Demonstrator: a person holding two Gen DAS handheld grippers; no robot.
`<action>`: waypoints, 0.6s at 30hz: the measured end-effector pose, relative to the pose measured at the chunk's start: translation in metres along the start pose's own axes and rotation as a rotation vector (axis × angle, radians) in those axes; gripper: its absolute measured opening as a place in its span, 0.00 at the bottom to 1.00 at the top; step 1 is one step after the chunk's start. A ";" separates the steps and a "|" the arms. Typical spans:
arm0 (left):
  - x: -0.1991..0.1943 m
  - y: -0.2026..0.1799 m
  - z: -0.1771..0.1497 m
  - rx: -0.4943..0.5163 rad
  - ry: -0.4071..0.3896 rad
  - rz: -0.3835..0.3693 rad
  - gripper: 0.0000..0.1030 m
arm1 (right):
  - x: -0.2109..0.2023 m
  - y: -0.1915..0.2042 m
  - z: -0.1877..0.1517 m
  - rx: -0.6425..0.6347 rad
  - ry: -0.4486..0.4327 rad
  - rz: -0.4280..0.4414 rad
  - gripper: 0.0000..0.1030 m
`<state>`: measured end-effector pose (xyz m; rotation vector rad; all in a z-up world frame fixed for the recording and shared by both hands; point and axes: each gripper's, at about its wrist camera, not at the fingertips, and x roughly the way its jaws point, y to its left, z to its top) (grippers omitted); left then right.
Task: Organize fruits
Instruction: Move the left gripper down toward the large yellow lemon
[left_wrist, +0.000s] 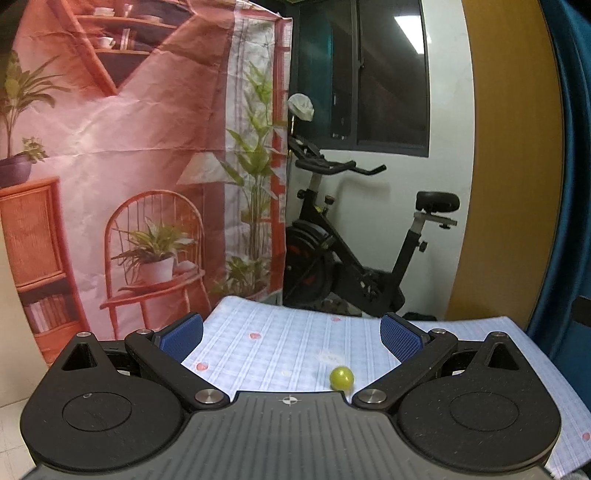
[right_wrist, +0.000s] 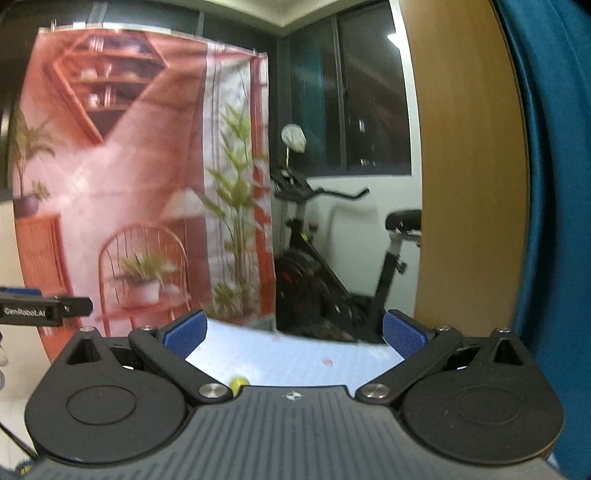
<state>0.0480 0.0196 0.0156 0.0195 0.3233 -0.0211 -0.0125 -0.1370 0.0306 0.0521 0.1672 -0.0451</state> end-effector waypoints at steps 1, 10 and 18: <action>0.001 0.000 0.000 0.004 -0.010 0.001 1.00 | 0.005 -0.002 0.000 0.001 -0.002 0.001 1.00; 0.018 -0.010 -0.007 0.057 -0.030 0.032 1.00 | 0.056 -0.010 -0.005 0.001 0.081 -0.016 1.00; 0.037 -0.011 -0.014 0.042 -0.024 0.039 1.00 | 0.077 -0.005 -0.023 -0.028 0.154 -0.029 1.00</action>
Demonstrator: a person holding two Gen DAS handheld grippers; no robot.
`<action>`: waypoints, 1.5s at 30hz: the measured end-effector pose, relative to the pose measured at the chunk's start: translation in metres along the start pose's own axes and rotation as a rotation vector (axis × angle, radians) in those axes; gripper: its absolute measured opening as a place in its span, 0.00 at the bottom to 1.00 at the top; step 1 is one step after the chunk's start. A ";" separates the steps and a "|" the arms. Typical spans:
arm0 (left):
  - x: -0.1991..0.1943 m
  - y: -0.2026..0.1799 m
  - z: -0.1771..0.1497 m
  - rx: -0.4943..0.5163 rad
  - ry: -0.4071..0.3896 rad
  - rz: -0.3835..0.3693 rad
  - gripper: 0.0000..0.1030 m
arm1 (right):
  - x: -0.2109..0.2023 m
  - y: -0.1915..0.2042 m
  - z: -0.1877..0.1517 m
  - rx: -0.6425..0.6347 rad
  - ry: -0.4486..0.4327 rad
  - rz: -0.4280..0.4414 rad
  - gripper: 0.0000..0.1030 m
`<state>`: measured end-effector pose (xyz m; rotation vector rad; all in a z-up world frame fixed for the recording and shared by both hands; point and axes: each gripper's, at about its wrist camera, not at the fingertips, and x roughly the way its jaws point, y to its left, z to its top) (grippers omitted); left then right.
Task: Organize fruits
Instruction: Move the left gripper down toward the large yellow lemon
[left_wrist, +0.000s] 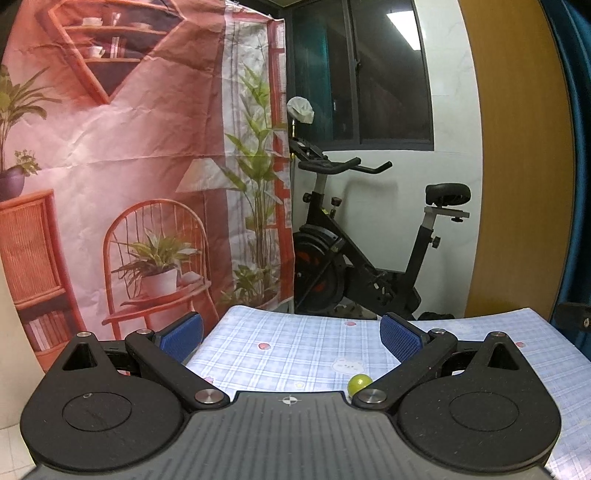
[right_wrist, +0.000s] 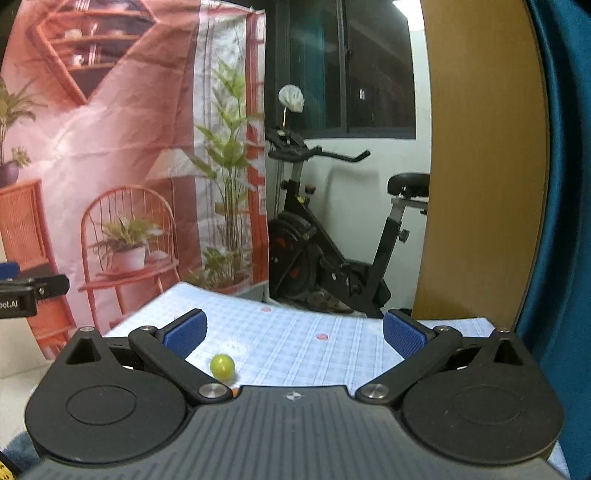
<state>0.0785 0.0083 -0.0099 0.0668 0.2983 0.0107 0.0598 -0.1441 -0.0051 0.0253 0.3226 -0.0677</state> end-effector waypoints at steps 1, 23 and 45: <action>0.004 0.001 -0.001 -0.013 0.008 -0.007 1.00 | 0.004 0.000 -0.002 -0.002 0.011 -0.004 1.00; 0.046 -0.007 -0.061 -0.033 0.165 -0.146 0.95 | 0.058 -0.004 -0.060 0.045 0.175 0.031 1.00; 0.043 -0.028 -0.089 0.056 0.284 -0.172 0.95 | 0.046 -0.003 -0.122 -0.035 0.272 0.154 1.00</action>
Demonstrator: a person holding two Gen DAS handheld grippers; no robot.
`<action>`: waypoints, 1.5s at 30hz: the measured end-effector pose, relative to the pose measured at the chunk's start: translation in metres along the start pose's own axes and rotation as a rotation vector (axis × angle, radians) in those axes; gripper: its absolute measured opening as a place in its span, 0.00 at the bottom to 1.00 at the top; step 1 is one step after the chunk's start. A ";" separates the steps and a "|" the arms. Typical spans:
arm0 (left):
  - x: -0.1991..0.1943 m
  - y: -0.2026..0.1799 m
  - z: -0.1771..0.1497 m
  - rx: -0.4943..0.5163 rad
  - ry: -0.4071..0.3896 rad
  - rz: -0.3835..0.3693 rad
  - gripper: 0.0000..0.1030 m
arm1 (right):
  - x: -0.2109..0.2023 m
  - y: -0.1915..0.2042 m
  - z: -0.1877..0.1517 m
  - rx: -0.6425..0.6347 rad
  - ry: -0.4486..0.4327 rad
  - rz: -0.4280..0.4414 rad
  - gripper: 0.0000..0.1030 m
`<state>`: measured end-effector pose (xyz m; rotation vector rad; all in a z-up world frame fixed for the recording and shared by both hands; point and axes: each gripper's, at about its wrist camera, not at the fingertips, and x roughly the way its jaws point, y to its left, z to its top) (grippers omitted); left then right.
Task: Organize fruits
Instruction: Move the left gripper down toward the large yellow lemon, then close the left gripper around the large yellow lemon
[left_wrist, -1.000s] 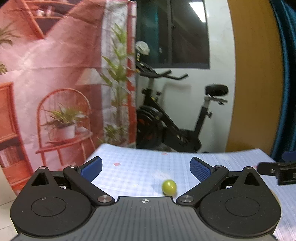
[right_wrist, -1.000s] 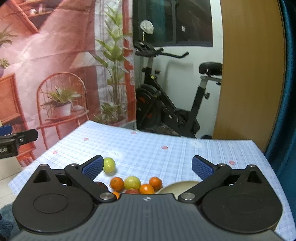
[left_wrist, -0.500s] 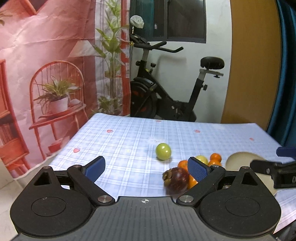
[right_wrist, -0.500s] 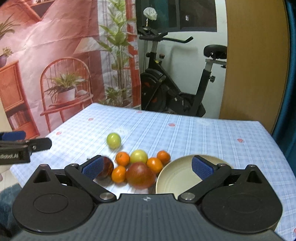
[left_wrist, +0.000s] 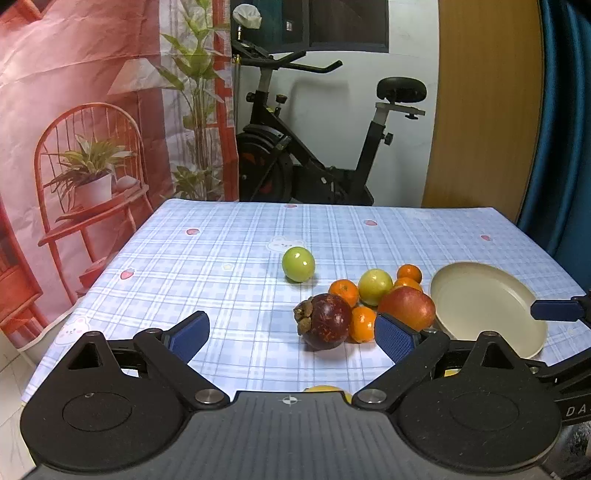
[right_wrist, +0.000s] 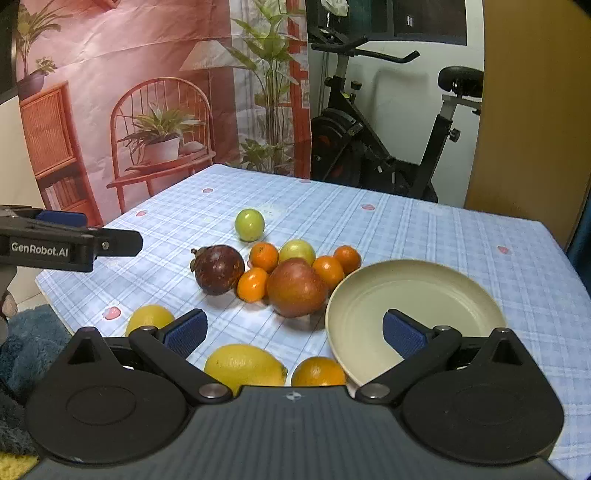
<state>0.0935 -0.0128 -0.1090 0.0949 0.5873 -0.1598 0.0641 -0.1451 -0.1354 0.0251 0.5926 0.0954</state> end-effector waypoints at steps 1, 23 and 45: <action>0.000 -0.002 -0.001 0.005 -0.002 0.003 0.95 | 0.001 -0.001 0.000 0.006 0.006 0.013 1.00; 0.016 -0.015 -0.016 0.071 0.094 -0.125 0.83 | 0.011 0.001 -0.014 -0.022 0.088 0.101 0.76; 0.016 0.036 -0.015 -0.130 0.136 -0.128 0.73 | 0.012 0.017 -0.009 -0.062 0.090 0.154 0.64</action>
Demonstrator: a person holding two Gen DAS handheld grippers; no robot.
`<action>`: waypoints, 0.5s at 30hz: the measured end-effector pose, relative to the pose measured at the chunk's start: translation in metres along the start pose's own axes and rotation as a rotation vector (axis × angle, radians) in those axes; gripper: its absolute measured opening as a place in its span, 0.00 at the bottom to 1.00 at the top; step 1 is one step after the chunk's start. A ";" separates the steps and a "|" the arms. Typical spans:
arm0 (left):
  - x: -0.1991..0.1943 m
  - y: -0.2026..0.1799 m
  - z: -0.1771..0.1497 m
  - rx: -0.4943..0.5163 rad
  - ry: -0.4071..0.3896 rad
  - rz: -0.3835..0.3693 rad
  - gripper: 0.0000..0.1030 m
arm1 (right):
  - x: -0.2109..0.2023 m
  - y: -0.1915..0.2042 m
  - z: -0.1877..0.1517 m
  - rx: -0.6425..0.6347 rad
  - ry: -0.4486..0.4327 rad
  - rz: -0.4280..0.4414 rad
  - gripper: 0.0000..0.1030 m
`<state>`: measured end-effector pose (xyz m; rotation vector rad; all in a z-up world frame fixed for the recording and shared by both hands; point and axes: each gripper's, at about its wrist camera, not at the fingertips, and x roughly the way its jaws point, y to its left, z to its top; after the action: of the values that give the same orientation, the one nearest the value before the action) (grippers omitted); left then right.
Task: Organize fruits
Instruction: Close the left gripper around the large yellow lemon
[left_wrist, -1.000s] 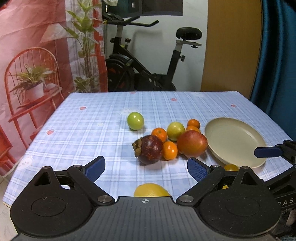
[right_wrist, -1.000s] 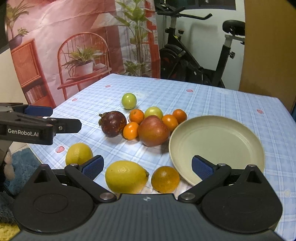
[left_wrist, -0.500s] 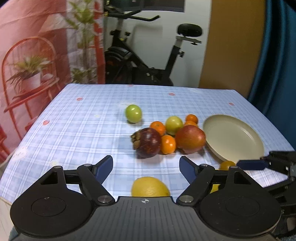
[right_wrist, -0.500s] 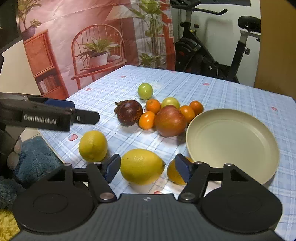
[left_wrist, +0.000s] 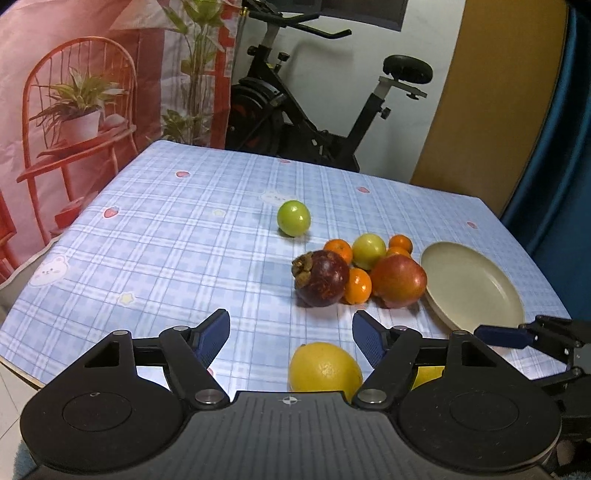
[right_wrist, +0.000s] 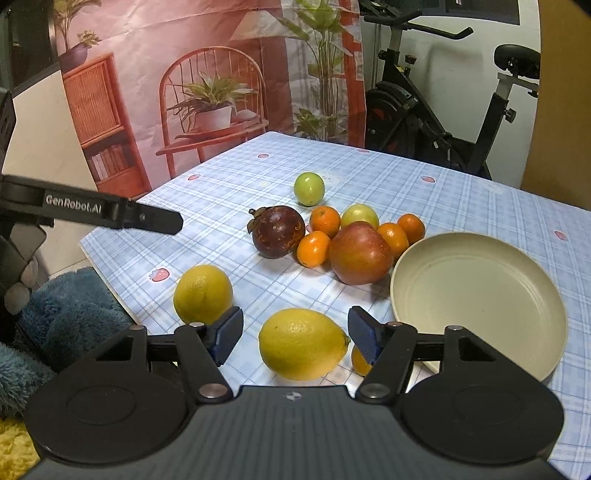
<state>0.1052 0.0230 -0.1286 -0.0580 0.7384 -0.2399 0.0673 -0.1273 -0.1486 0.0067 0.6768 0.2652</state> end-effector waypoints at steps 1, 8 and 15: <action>0.001 -0.001 0.000 0.004 0.001 -0.004 0.73 | 0.000 -0.001 0.000 0.001 0.003 -0.003 0.64; 0.008 -0.008 -0.008 0.042 0.034 -0.042 0.73 | 0.010 -0.005 -0.006 0.017 0.070 -0.006 0.64; 0.017 -0.020 -0.007 0.108 0.059 -0.117 0.60 | 0.020 -0.004 -0.010 0.020 0.143 0.005 0.55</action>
<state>0.1087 0.0000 -0.1419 0.0081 0.7804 -0.3940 0.0770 -0.1267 -0.1686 0.0084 0.8219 0.2654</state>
